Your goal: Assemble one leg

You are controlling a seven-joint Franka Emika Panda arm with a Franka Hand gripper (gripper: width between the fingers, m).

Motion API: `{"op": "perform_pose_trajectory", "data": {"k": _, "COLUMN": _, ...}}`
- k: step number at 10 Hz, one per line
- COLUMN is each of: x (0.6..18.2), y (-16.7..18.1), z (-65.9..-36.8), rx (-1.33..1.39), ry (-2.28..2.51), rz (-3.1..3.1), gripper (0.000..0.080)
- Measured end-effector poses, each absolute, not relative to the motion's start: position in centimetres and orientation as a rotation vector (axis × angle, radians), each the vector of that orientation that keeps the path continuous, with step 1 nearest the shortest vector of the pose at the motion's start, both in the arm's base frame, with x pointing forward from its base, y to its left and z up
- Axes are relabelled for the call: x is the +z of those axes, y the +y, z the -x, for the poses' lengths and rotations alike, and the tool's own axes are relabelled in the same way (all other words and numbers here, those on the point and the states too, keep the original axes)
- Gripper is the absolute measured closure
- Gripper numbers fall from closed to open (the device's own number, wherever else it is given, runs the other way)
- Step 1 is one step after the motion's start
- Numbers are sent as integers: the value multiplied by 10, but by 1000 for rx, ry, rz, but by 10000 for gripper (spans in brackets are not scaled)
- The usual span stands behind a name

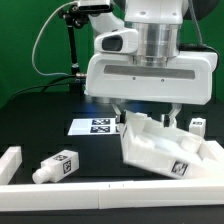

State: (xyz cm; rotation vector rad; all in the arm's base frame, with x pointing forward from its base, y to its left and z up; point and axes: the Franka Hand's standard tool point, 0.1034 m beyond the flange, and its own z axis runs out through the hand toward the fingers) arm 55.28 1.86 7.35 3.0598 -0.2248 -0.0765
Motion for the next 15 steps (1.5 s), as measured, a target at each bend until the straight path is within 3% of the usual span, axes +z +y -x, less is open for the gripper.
{"op": "perform_pose_trajectory", "data": {"k": 5, "x": 75, "y": 11, "z": -541, "rx": -509, "ry": -263, "rz": -2984, "gripper": 151}}
{"op": "perform_pose_trajectory", "data": {"k": 9, "x": 84, "y": 89, "z": -522, "rx": -763, "ry": -354, "rz": -2850, "gripper": 151}}
{"op": "perform_pose_trajectory", "data": {"k": 11, "x": 83, "y": 71, "z": -522, "rx": -863, "ry": -317, "rz": -2832, "gripper": 151}}
{"op": "perform_pose_trajectory", "data": {"k": 13, "x": 82, "y": 78, "z": -521, "rx": -856, "ry": -328, "rz": -2846, "gripper": 151}}
{"op": "perform_pose_trajectory", "data": {"k": 15, "x": 77, "y": 102, "z": -502, "rx": -871, "ry": -537, "rz": -2889, "gripper": 151}}
